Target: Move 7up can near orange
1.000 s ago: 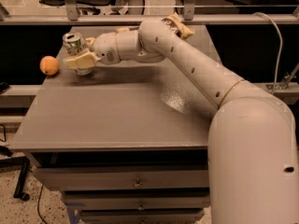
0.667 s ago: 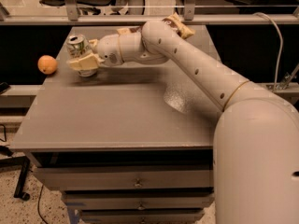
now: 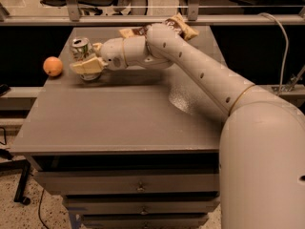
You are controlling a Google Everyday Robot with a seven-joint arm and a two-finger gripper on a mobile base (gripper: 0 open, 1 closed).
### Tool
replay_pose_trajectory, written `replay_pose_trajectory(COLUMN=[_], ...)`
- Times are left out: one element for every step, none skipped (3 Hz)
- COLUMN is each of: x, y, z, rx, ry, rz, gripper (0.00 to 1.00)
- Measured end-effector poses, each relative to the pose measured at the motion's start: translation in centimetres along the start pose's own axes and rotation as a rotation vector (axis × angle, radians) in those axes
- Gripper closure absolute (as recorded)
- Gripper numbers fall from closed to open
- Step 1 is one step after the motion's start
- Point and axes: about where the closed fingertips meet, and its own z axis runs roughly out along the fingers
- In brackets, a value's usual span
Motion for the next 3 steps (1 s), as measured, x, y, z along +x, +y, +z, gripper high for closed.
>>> replay_pose_trajectory(x=[-0.09,-0.25,-0.20], y=[-0.11,-0.25,-0.19], z=[0.22,0.62,0.67], rx=[-0.004,-0.009,-0.009], ry=[-0.008,-0.017,-0.022], rz=[0.000,-0.001,0.001], gripper=[0.36,0.13,0.00])
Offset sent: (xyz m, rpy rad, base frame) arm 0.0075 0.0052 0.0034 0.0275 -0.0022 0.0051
